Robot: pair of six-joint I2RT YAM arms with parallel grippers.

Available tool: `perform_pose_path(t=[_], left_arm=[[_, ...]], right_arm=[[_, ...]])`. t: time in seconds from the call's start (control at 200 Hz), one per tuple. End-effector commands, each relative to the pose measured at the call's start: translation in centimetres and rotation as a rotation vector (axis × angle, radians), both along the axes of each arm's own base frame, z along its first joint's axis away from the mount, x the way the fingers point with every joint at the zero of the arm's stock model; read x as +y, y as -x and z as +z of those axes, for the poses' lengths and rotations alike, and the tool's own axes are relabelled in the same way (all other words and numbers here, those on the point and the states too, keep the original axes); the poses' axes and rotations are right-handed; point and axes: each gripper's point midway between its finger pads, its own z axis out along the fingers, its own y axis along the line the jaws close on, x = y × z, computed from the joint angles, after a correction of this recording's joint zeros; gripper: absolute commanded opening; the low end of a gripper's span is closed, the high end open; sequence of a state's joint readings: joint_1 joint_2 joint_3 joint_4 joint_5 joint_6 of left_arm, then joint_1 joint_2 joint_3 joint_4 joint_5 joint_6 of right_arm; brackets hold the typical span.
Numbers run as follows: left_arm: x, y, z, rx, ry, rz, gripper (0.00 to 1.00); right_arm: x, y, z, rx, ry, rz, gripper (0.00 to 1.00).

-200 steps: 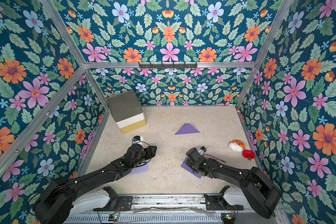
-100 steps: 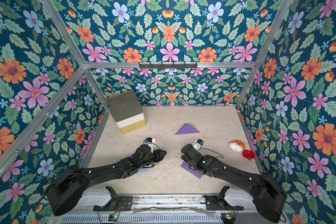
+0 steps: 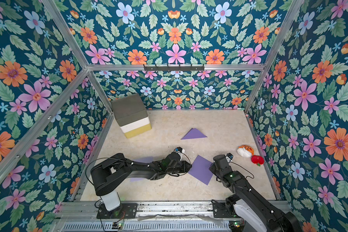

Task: Fold the square paper diagonally
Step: Move the paper to the center of the board.

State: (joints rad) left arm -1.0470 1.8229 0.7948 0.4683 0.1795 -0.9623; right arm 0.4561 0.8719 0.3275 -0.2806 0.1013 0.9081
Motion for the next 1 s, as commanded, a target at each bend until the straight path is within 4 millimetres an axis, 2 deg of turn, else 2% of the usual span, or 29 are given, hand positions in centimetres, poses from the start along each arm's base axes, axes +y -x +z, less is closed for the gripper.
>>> perform_pose_path(t=[0.0,0.27,0.415,0.52,0.655,0.775,0.885,0.995], left_arm=[[0.0,0.2,-1.2,0.011,-0.046,-0.019,0.21],[1.8,0.3,-4.2,0.02,-0.215,-0.031,0.21],[4.2,-1.3,-5.6,-0.02,-0.361,0.018,0.2],[5.8,-2.7,-5.9,-0.041,-0.408,0.048,0.19],[7.7,-4.9,-4.2,-0.091,-0.422,0.103,0.19],[9.3,-6.3,-0.8,-0.148,-0.394,0.164,0.21],[10.8,-6.2,2.2,-0.193,-0.348,0.224,0.22],[12.2,-5.2,3.2,-0.18,-0.307,0.262,0.21]], right_arm=[[1.2,-0.7,0.4,-0.022,-0.03,0.058,0.44],[1.2,0.0,-1.6,0.037,-0.025,0.062,0.43],[2.0,0.7,-2.4,0.055,-0.05,0.07,0.43],[3.0,1.2,-2.8,0.068,-0.057,0.081,0.43],[5.5,1.9,-3.0,0.076,-0.118,0.094,0.43],[8.4,2.0,-1.8,0.046,-0.21,0.054,0.43],[11.1,1.8,-0.2,0.005,-0.272,0.018,0.43],[13.2,1.9,0.5,0.032,-0.307,-0.009,0.42]])
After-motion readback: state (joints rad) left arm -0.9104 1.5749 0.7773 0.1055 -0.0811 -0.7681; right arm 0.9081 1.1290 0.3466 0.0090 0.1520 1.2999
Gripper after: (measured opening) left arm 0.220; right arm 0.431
